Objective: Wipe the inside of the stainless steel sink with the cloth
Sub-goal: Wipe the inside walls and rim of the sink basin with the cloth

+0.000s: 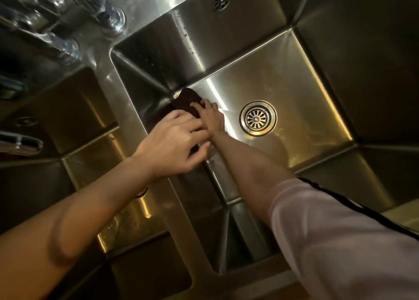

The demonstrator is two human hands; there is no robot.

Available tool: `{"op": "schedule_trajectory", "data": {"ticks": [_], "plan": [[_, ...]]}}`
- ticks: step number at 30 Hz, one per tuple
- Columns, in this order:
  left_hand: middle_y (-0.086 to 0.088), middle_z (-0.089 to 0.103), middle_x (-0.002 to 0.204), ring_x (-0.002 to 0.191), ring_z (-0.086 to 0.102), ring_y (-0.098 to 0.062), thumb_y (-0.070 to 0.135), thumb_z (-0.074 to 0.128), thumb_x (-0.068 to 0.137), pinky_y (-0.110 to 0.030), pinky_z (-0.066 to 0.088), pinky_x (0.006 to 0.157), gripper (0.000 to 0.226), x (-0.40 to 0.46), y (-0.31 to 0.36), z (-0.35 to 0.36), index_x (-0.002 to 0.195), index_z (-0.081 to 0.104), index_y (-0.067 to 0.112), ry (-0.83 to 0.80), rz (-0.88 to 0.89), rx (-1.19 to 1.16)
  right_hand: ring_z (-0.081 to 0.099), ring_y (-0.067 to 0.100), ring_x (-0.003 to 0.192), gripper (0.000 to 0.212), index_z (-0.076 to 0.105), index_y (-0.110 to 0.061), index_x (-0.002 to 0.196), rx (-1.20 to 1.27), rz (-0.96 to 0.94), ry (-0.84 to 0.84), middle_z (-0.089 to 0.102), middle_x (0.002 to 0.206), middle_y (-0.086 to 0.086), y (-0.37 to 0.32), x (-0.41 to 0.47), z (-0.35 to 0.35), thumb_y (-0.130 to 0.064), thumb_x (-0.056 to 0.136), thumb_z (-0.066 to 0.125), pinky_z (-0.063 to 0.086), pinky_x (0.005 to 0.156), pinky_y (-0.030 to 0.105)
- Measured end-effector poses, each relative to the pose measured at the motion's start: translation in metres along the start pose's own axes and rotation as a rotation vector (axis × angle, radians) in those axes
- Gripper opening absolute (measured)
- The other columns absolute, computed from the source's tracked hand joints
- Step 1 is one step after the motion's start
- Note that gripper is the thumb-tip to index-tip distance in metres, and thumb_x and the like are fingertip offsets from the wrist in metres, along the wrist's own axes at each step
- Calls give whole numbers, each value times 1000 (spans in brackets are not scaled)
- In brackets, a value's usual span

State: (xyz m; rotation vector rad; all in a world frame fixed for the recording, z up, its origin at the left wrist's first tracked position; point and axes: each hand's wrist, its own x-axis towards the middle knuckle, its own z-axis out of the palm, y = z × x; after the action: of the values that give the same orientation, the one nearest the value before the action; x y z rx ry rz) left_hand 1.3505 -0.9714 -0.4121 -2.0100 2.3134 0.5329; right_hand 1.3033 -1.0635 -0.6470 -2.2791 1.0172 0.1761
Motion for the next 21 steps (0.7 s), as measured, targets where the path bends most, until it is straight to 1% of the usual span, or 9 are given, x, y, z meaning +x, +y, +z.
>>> {"op": "schedule_trajectory", "data": {"ticks": [2, 4, 7, 10, 15, 18, 21], "plan": [[-6, 69, 95, 92, 63, -23, 36, 38, 95, -42, 44, 92, 42, 0, 0, 0, 98, 74, 14, -2, 9, 1, 42, 28, 120, 50, 44, -35, 137, 18, 27, 59, 41, 137, 3, 9, 2, -5, -41, 88, 57, 46, 90, 40], [-5, 70, 97, 93, 64, -23, 36, 40, 94, -42, 45, 91, 41, 0, 0, -1, 100, 74, 14, 3, 15, -6, 44, 28, 118, 51, 47, -35, 135, 34, 93, 140, 44, 136, 2, 21, 9, -12, -42, 86, 60, 47, 89, 39], [-4, 70, 97, 91, 65, -22, 35, 41, 93, -40, 46, 90, 40, 2, 1, -2, 102, 74, 14, 16, 27, -27, 45, 28, 117, 50, 47, -36, 134, 31, 185, 212, 46, 135, 4, 52, 28, -34, -44, 87, 60, 43, 92, 38], [-4, 70, 97, 90, 65, -23, 34, 43, 93, -39, 46, 90, 39, 2, 1, -1, 101, 75, 13, 28, 23, -39, 45, 29, 121, 50, 46, -37, 136, 57, 269, 242, 45, 137, 5, 89, 43, -61, -44, 88, 59, 42, 95, 39], [-6, 71, 97, 89, 66, -23, 32, 42, 94, -40, 47, 90, 39, 1, 1, -2, 102, 75, 12, 29, 19, -46, 42, 29, 125, 50, 42, -36, 139, 61, 388, 342, 41, 141, 6, 148, 53, -104, -40, 90, 56, 40, 99, 39], [-6, 71, 98, 92, 65, -23, 33, 42, 94, -40, 47, 91, 40, 3, 2, -3, 104, 74, 11, 19, 19, -52, 41, 29, 126, 52, 42, -34, 140, 63, 540, 412, 38, 144, 6, 183, 54, -131, -39, 90, 56, 37, 103, 38], [-7, 71, 98, 91, 65, -23, 32, 43, 94, -41, 47, 90, 38, 4, 3, -3, 104, 74, 11, 27, 27, -48, 39, 30, 127, 52, 40, -38, 140, 62, 644, 453, 37, 145, 5, 205, 45, -147, -38, 91, 56, 42, 97, 40]]}}
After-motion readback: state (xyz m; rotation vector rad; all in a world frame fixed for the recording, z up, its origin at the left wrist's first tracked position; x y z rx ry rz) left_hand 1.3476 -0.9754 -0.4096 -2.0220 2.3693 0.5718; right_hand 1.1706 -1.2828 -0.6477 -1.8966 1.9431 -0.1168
